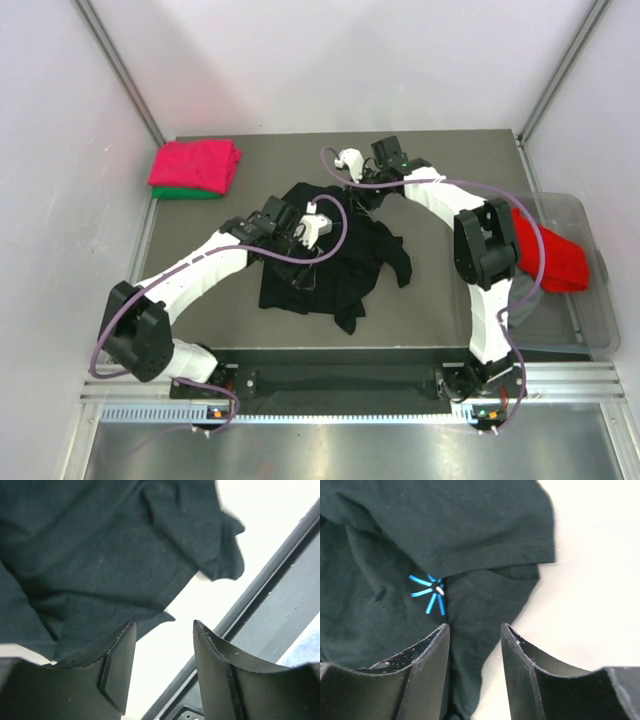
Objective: Fold and stack the t-shirts
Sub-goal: Flatten the tshirt out
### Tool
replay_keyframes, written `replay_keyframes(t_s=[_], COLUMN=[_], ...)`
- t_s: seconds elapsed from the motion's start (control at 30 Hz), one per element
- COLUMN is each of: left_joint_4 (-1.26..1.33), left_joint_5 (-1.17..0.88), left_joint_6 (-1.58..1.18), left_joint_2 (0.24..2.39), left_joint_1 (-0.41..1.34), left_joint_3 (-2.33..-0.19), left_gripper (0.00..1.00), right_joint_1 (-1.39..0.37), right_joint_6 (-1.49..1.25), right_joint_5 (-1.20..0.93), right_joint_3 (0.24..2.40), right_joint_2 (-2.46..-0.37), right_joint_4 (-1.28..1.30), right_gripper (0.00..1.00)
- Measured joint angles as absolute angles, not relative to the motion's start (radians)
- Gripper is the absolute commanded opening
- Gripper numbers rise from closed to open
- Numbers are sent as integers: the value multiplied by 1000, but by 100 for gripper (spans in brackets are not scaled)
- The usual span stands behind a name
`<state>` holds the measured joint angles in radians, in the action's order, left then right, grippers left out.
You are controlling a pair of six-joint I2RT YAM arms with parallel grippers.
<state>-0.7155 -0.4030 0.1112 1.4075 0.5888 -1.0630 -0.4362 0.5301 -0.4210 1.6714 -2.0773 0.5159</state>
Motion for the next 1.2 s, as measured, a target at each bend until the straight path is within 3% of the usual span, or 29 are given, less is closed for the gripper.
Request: replay_keyframes(t_s=[0.2,0.3,0.53,0.83,1.0,1.2], left_joint_4=[-715,-723,-762,-783,-787,-800], left_joint_5=[-355,-321,-241,-178,-171,-170], left_joint_6=[77,66,43,16,9,5], left_joint_2=[1443,1488,1548,1561,1602,1630], left_joint_1=[591,616,723,742,757,809], left_joint_3=[-1043,-1047,-1068,-1061,-1060,-1060], left_gripper=[39,22,34,36,43,41], right_joint_1=[-393,-363,-324,-320,-320,-319], right_joint_6=[485,467,458,459,459,461], right_joint_5=[-419,-419,-420,-421,-424,-426], right_joint_3=[1749,1768,1775,1775,1775,1774], right_joint_2=[-2106,-2108,-2108,-2107,-2107,-2107], right_joint_4=[514,513,511,509,509,509], right_gripper=[46,46,46,46,46,46])
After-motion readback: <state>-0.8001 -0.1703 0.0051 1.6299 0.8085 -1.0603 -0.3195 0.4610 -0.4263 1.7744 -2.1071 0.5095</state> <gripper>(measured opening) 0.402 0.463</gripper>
